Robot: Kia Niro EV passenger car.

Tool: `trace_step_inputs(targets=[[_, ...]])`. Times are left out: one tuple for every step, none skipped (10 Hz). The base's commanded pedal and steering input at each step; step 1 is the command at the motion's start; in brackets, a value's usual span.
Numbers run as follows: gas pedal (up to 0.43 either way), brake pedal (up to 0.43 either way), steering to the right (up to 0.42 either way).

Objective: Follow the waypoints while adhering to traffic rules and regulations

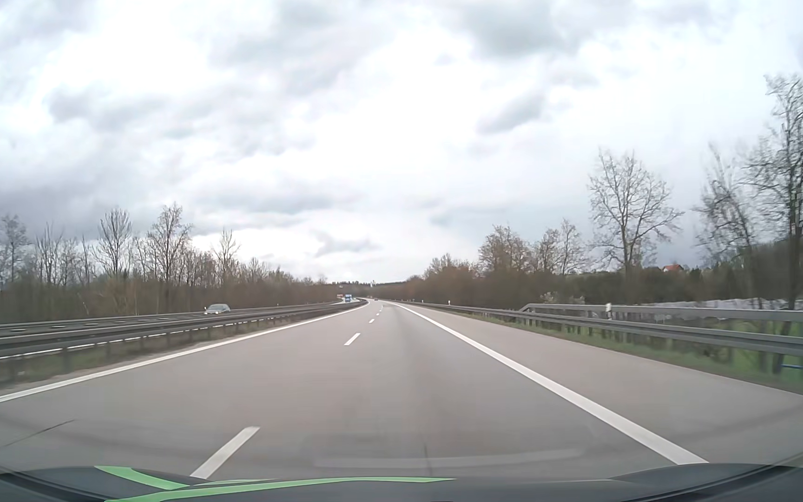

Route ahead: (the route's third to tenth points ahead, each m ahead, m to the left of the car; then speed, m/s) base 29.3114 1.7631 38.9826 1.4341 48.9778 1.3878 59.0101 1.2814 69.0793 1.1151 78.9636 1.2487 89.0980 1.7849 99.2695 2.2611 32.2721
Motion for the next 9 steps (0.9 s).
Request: trace_step_inputs(targets=[[0.441, 0.000, -0.003], [0.441, 0.000, -0.003], [0.441, 0.000, -0.004], [0.441, 0.000, -0.004], [0.441, 0.000, -0.004], [0.441, 0.000, -0.004], [0.441, 0.000, -0.004], [0.441, 0.000, -0.004], [0.441, 0.000, -0.004]])
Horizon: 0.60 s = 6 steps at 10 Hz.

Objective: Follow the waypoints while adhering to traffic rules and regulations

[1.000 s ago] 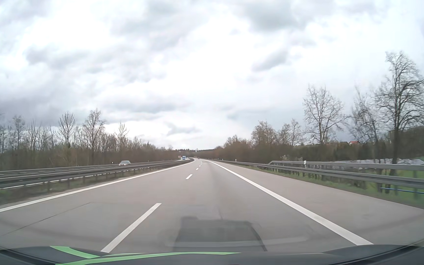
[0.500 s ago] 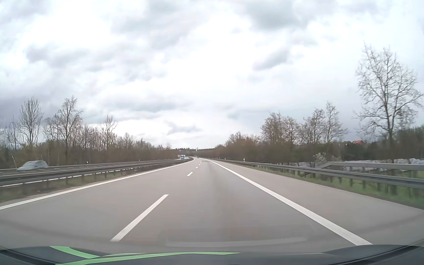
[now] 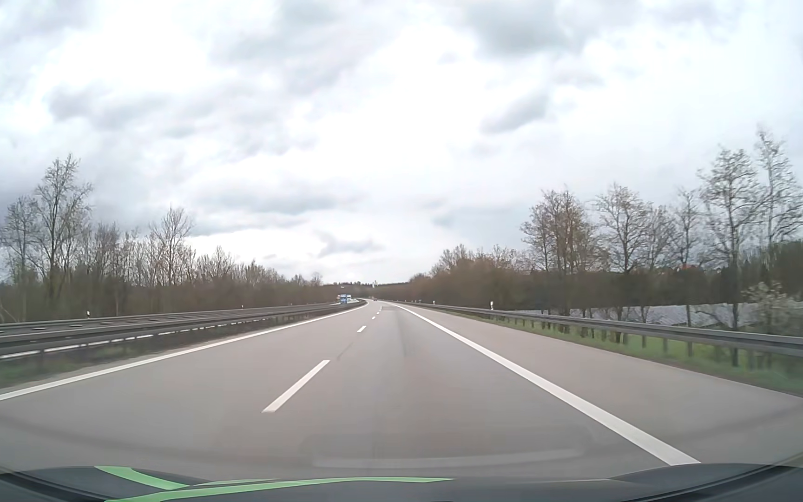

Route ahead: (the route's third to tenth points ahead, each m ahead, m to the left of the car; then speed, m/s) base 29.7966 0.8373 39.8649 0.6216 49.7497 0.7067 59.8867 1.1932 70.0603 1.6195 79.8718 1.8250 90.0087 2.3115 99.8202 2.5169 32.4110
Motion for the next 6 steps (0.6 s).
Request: trace_step_inputs(targets=[[0.441, 0.000, -0.004], [0.441, 0.000, -0.004], [0.441, 0.000, -0.004], [0.441, 0.000, -0.004], [0.441, 0.000, -0.004], [0.441, 0.000, -0.004]])
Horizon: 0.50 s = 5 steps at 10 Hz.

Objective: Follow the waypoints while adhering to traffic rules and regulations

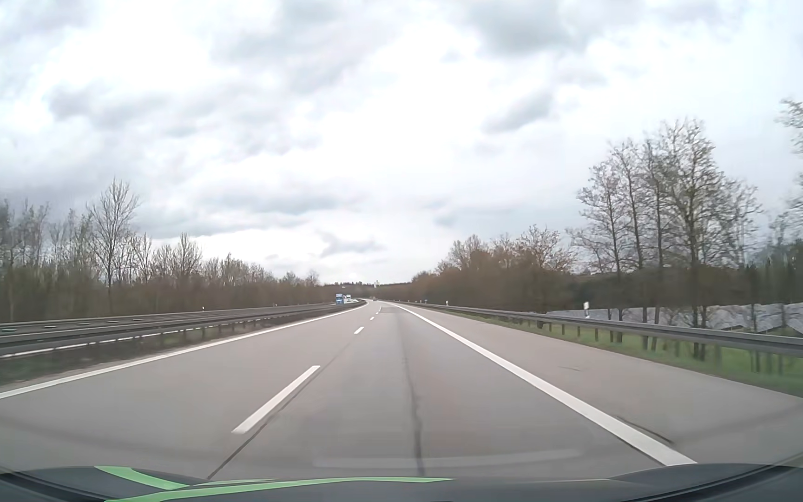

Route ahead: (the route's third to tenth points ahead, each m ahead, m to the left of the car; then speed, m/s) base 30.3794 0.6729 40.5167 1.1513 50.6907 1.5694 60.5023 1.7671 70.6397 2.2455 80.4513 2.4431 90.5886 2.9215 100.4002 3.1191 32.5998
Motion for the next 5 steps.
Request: trace_step_inputs(targets=[[0.441, 0.000, -0.004], [0.441, 0.000, -0.005], [0.441, 0.000, -0.005], [0.441, 0.000, -0.005], [0.441, 0.000, -0.005]])
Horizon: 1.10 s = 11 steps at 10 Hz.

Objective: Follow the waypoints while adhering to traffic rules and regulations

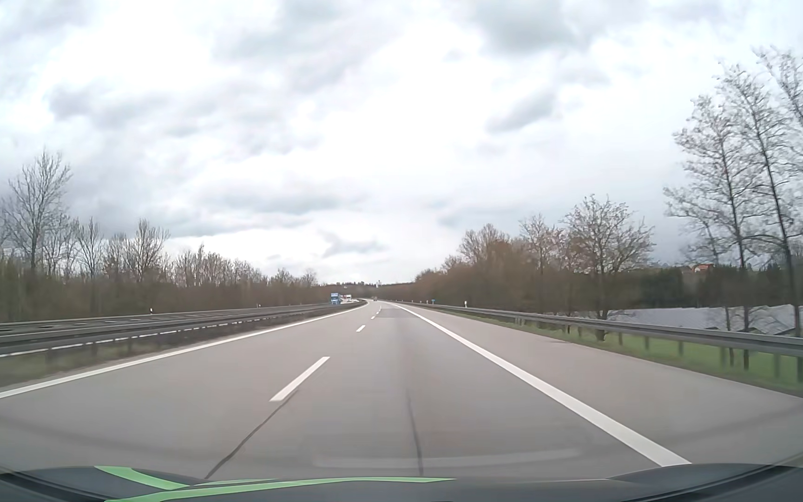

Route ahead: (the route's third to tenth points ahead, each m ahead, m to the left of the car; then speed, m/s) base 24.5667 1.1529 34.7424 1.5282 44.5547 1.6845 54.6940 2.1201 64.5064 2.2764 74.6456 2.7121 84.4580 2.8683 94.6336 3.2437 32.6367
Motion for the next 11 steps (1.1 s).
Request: trace_step_inputs(targets=[[0.441, 0.000, -0.004], [0.441, 0.000, -0.005], [0.441, 0.000, -0.005], [0.441, 0.000, -0.005], [0.441, 0.000, -0.005], [0.441, 0.000, -0.005], [0.441, 0.000, -0.005], [0.441, 0.000, -0.005], [0.441, 0.000, -0.006], [0.441, 0.000, -0.005], [0.441, 0.000, -0.006]])
